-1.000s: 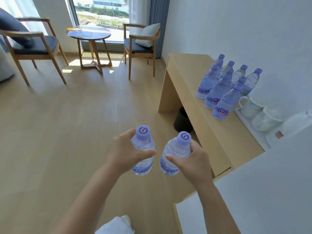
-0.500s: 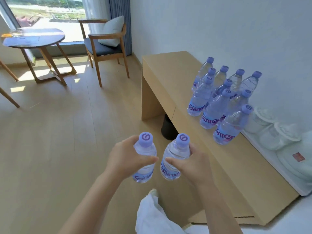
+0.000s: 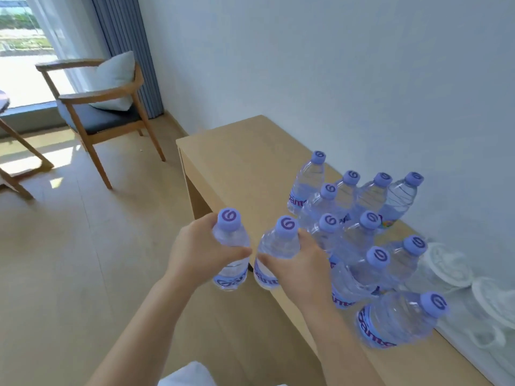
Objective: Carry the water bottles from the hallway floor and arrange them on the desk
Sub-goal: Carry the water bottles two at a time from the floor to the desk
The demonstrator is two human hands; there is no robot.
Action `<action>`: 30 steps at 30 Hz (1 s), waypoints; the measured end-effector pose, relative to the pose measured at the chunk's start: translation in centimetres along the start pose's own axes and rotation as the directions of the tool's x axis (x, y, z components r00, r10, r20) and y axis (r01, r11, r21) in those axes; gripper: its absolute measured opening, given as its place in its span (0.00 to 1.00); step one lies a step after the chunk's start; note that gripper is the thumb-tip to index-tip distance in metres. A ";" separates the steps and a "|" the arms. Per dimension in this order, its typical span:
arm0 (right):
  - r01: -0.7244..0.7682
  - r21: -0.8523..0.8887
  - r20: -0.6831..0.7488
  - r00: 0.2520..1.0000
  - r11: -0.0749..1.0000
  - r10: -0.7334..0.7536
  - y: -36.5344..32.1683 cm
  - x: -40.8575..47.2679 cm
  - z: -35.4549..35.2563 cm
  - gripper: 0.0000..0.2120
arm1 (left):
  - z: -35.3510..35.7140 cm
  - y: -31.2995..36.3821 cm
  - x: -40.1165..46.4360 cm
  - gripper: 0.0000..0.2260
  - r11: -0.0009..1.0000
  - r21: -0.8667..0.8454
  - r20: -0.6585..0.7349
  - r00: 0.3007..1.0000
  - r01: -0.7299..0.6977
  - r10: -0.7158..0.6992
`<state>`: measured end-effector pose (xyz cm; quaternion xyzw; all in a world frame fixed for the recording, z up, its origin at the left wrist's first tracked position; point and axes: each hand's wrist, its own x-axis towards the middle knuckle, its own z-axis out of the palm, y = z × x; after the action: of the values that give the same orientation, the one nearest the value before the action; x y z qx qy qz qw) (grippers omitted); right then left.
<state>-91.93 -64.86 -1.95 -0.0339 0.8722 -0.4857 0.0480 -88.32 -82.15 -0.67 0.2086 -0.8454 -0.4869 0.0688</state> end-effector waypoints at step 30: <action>-0.438 0.170 -0.575 0.684 0.883 0.450 -2.8 9.3 10.3 0.46 | 7.9 3.0 22.9 0.14 0.915 -0.157 0.720 0.591 -0.371 0.363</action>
<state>-99.97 -76.02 -5.39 0.3335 0.8189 -0.4531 -0.1136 -112.39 -84.13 -4.21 -0.1834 -0.8272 -0.4998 -0.1796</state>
